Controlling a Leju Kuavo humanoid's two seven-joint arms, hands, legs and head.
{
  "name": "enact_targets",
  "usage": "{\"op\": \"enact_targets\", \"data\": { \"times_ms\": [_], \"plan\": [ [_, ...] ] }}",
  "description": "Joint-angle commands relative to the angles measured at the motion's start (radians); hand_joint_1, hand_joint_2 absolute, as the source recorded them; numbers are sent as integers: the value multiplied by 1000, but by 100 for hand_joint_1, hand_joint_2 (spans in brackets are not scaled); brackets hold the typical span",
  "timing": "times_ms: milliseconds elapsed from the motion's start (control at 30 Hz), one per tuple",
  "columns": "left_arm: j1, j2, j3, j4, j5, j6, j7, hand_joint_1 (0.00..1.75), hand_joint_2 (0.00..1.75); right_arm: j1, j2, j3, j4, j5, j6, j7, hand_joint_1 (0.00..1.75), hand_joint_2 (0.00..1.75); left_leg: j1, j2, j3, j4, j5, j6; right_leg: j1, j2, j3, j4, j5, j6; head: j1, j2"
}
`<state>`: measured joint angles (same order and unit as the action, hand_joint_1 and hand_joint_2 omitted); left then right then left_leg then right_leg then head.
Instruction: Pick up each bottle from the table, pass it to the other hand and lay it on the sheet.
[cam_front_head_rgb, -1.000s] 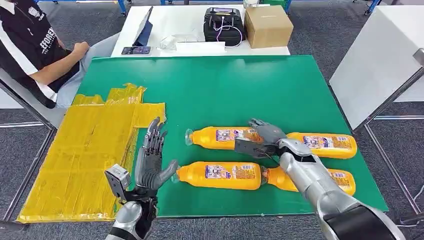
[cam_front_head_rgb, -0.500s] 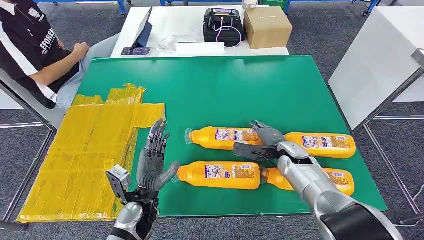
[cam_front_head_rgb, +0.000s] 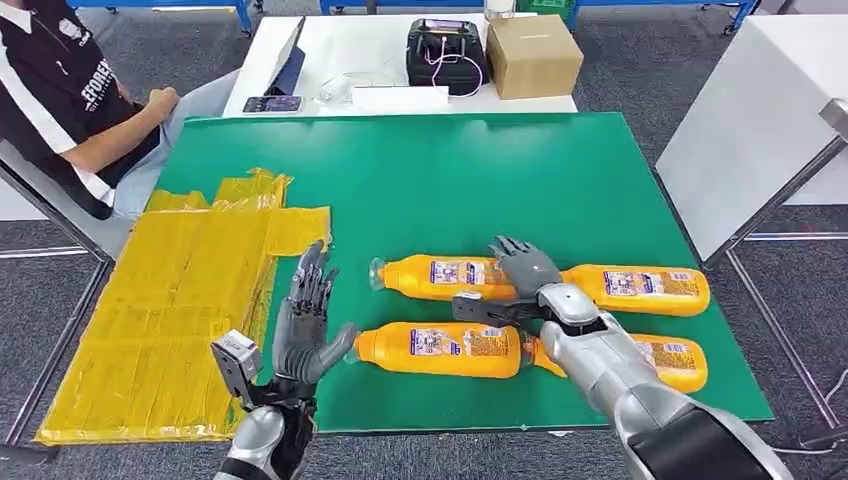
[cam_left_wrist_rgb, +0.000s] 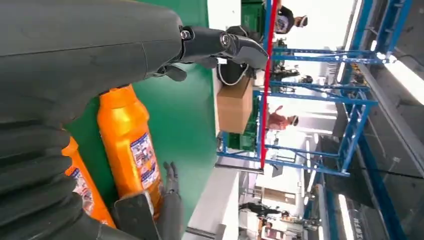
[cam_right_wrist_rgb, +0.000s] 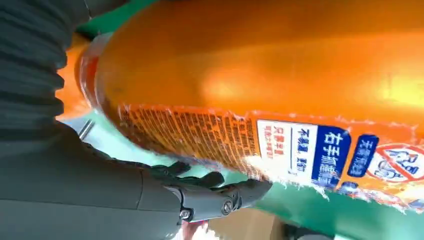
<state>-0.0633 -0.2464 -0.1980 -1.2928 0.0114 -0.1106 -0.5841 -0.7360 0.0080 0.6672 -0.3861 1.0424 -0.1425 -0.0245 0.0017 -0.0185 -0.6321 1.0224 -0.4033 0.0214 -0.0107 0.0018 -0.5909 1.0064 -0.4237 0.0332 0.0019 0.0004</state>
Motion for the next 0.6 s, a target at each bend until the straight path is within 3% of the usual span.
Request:
{"op": "enact_targets", "data": {
  "times_ms": [33, 267, 400, 600],
  "plan": [
    [19, -1, 44, -15, -10, -8, 29, 0, 175, -9, 40, 70, 11, 140, -37, 51, 0, 175, 1, 3, 1, -1, -1, -1, 1, 1, 1, -1, 0, -1, 0, 0],
    [-14, -3, 42, 43, 14, -37, 22, 0, 175, -43, 56, 62, 50, 145, 59, -18, 0, 175, 0, 2, 0, 0, 0, -1, 1, 1, 0, -1, 0, -1, 0, 0],
    [-34, 3, 23, 63, 61, -97, 9, 0, 175, -67, 38, 39, 68, 92, 153, -172, 0, 175, 0, 1, 0, 0, 0, -1, 0, 0, 0, -1, 0, -1, -1, 0],
    [-34, 10, -4, 60, 72, -113, 2, 0, 175, -71, 34, 38, 73, 67, 185, -232, 0, 175, 1, 0, 2, -1, 0, -1, 1, -2, 3, -3, -1, -1, 0, 0]
  ]
}}
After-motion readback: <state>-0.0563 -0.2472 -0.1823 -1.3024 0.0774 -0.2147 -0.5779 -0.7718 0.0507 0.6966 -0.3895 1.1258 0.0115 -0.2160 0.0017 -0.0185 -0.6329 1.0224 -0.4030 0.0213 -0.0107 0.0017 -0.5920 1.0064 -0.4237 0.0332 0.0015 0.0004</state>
